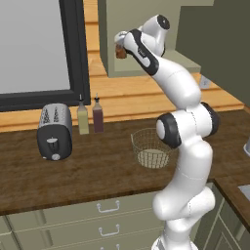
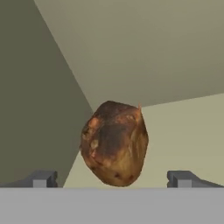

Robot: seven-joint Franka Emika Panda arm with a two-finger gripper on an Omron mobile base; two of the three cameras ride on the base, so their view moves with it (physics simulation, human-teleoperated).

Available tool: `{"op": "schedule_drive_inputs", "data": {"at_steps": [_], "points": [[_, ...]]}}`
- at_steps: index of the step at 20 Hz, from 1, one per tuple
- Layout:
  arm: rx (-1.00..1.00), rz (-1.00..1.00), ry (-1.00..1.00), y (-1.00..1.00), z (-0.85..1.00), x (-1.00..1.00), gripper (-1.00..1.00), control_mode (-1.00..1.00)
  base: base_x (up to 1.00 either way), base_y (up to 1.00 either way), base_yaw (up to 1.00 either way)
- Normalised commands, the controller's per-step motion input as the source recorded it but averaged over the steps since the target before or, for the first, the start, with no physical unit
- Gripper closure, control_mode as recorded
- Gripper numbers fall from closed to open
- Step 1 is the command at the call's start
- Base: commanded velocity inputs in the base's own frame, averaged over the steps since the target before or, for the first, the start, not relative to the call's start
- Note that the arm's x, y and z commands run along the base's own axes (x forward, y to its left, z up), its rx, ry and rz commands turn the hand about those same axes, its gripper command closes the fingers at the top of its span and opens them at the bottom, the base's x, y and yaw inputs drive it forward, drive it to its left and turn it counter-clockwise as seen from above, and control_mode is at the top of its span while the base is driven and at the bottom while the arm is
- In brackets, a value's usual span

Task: Open the cabinet, pick up the bread from the cabinet and place it in the basket. Then move the basket to the dining counter.

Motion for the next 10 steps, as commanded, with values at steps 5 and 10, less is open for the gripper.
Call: {"op": "schedule_drive_inputs", "data": {"at_steps": [5,10], "points": [[0.08,0.00,0.00,0.13,0.00,0.29,-1.00,-1.00,0.00,0.00,0.00],[0.05,0.00,0.00,0.00,0.00,0.33,-1.00,-1.00,0.00,0.00,0.00]]}}
